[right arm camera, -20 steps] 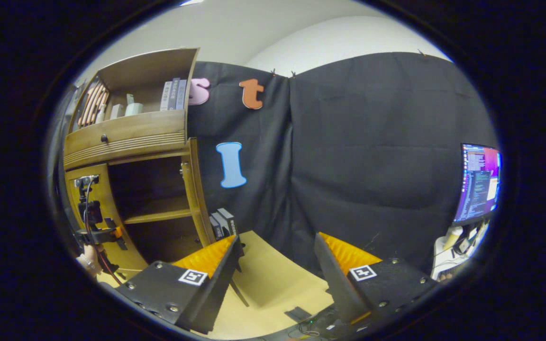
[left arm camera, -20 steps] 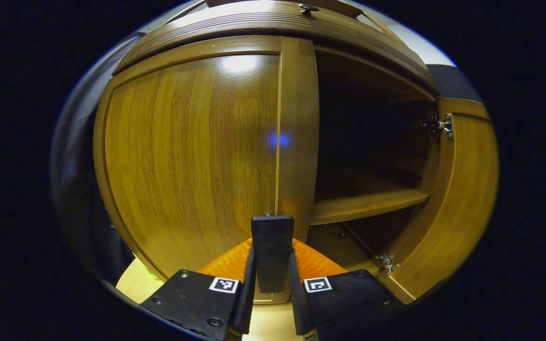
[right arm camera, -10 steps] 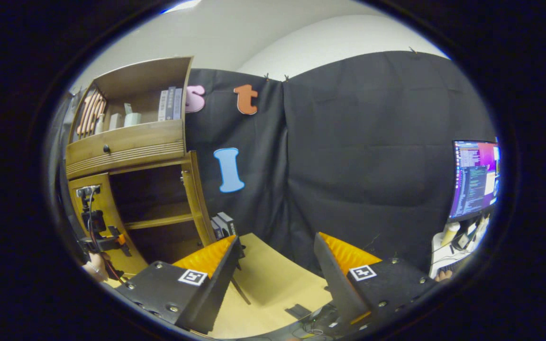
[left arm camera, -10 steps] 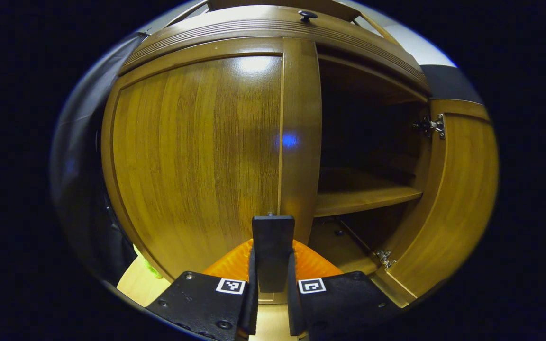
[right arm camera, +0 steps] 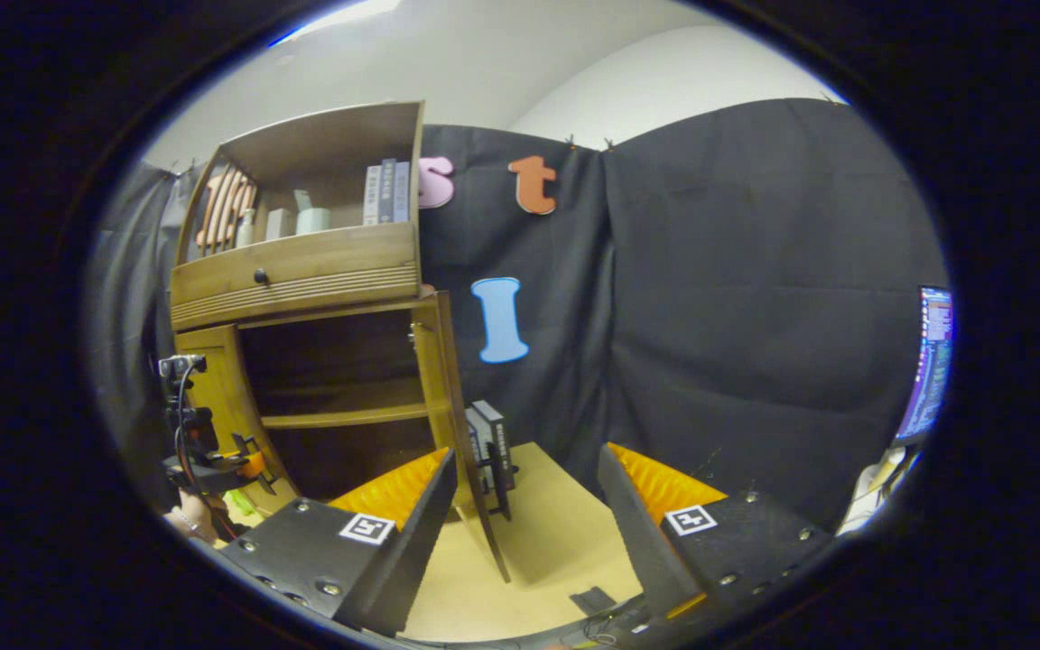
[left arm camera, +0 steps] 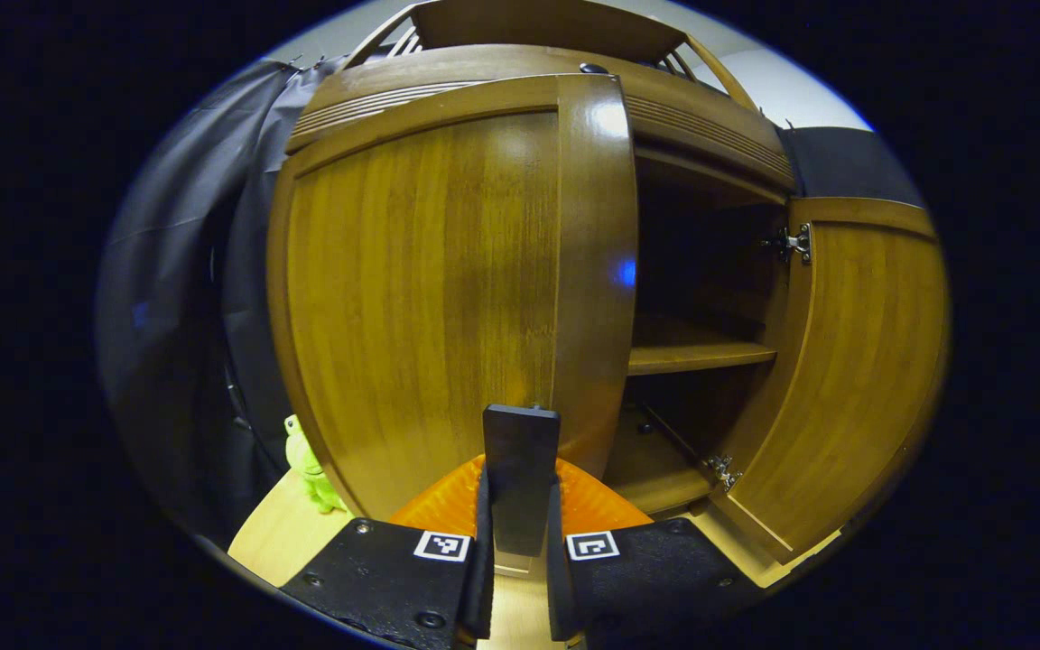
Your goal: Open the right door of the double-door shoe cabinet with the right hand, and open the left door with the left hand.
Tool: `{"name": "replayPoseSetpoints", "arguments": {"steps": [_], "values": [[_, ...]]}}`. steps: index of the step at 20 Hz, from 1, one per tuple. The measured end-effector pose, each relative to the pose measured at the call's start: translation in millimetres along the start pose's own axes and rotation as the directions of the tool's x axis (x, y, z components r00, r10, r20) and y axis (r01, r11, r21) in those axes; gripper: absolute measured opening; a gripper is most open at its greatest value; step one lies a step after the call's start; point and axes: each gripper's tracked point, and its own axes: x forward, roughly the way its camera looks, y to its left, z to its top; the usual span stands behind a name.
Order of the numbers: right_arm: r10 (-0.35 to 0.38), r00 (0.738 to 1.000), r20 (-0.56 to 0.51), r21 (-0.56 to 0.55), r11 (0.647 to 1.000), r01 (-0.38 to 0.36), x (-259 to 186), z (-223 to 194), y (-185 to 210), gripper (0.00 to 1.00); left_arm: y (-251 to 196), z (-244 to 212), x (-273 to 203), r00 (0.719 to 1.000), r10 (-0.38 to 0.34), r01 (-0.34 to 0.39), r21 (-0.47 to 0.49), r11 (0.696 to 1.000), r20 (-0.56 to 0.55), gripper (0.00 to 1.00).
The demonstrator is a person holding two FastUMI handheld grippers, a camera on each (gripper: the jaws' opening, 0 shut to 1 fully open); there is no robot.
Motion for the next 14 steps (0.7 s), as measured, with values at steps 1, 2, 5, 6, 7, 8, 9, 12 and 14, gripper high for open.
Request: {"name": "replayPoseSetpoints", "arguments": {"steps": [1,2,5,6,7,8,9,12,14], "values": [[0.028,1.000,-0.003,-0.006,1.000,-0.028,0.7,0.7,4.3,0.93,3.9,-1.3,-8.3,1.000,0.012,-0.012,-0.001,1.000,0.000,0.23],[0.056,0.998,-0.005,-0.010,0.998,-0.056,2.5,1.4,9.7,0.93,8.1,-1.8,-17.2,1.000,0.023,-0.023,-0.002,1.000,0.001,0.25],[0.136,0.991,-0.017,-0.013,0.991,-0.136,5.5,-0.3,25.0,0.93,21.9,-6.5,-36.9,0.998,0.056,-0.056,-0.014,0.998,0.003,0.20],[0.162,0.987,-0.022,-0.010,0.987,-0.162,7.1,-1.4,31.0,0.93,27.1,-8.0,-44.0,0.998,0.069,-0.069,-0.017,0.997,0.003,0.19],[0.186,0.982,-0.027,-0.008,0.982,-0.186,5.7,-2.6,35.5,0.93,32.6,-9.2,-50.1,0.997,0.083,-0.083,-0.019,0.996,0.003,0.21],[0.208,0.978,-0.032,-0.007,0.978,-0.208,5.7,-3.5,40.0,0.93,38.3,-9.9,-57.3,0.995,0.096,-0.096,-0.019,0.995,0.005,0.18],[0.230,0.972,-0.037,-0.006,0.973,-0.230,6.3,-4.4,44.6,0.93,43.8,-10.3,-63.3,0.994,0.108,-0.108,-0.020,0.994,0.006,0.19],[0.295,0.954,-0.058,0.002,0.955,-0.296,2.6,-11.8,60.2,0.93,61.4,-15.3,-81.6,0.989,0.148,-0.147,-0.025,0.989,0.005,0.18],[0.336,0.939,-0.067,0.003,0.942,-0.337,0.2,-13.6,70.4,0.93,76.3,-18.0,-94.4,0.983,0.183,-0.182,-0.027,0.983,0.007,0.12]]}}
